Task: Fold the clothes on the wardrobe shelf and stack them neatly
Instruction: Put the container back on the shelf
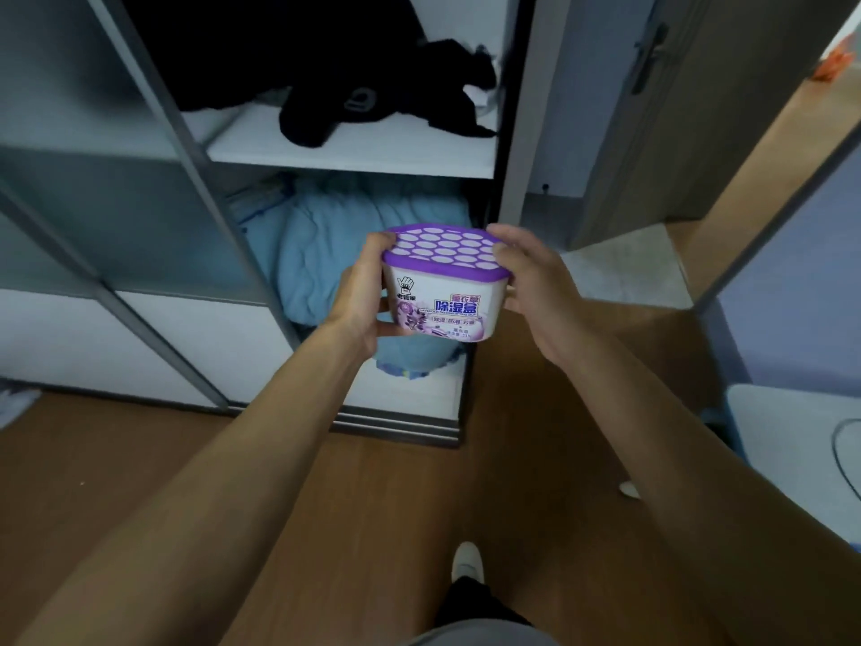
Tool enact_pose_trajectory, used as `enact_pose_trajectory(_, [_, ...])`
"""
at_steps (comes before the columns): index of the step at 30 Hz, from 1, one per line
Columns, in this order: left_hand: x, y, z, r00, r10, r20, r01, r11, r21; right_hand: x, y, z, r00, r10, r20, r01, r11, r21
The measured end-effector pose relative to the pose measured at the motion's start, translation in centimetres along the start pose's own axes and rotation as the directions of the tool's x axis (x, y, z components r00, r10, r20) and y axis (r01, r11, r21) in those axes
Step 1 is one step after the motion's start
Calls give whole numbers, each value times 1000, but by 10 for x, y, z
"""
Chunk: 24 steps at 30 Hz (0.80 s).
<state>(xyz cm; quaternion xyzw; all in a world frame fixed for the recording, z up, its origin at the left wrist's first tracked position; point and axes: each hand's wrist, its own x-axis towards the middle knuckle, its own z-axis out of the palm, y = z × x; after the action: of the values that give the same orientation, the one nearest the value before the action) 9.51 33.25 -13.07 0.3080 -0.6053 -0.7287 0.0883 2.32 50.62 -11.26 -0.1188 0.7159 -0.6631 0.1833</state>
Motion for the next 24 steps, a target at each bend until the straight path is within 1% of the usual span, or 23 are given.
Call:
enact_pose_trajectory(5, [54, 48, 1, 997, 31, -72, -32, 999, -20, 77, -35, 15, 981, -164, 100, 175, 978, -114])
enact_pose_trajectory(7, [71, 71, -1, 994, 43, -99, -45, 999, -19, 101, -51, 21, 968, -208, 139, 228, 961, -156])
enact_pose_trajectory(10, [97, 100, -9, 991, 64, -118, -66, 998, -17, 131, -74, 31, 939, -265, 220, 318, 912, -257])
enact_pose_trajectory(13, [127, 126, -21, 989, 88, -117, -91, 996, -14, 162, -92, 44, 909, -317, 271, 400, 847, -351])
enact_pose_trajectory(16, [162, 149, -29, 988, 118, -98, -119, 993, -11, 192, -111, 61, 903, -360, 234, 429, 749, -504])
enact_pose_trajectory(18, [188, 165, -34, 989, 129, -69, -130, 992, -6, 213, -124, 72, 906, -377, 195, 415, 694, -589])
enact_pose_trajectory(21, [231, 193, -43, 989, 151, 8, -151, 989, 10, 246, -143, 90, 909, -389, 150, 378, 616, -692])
enact_pose_trajectory(24, [274, 225, -47, 971, 209, 113, -213, 977, 26, 283, -159, 106, 910, -404, 95, 334, 578, -745])
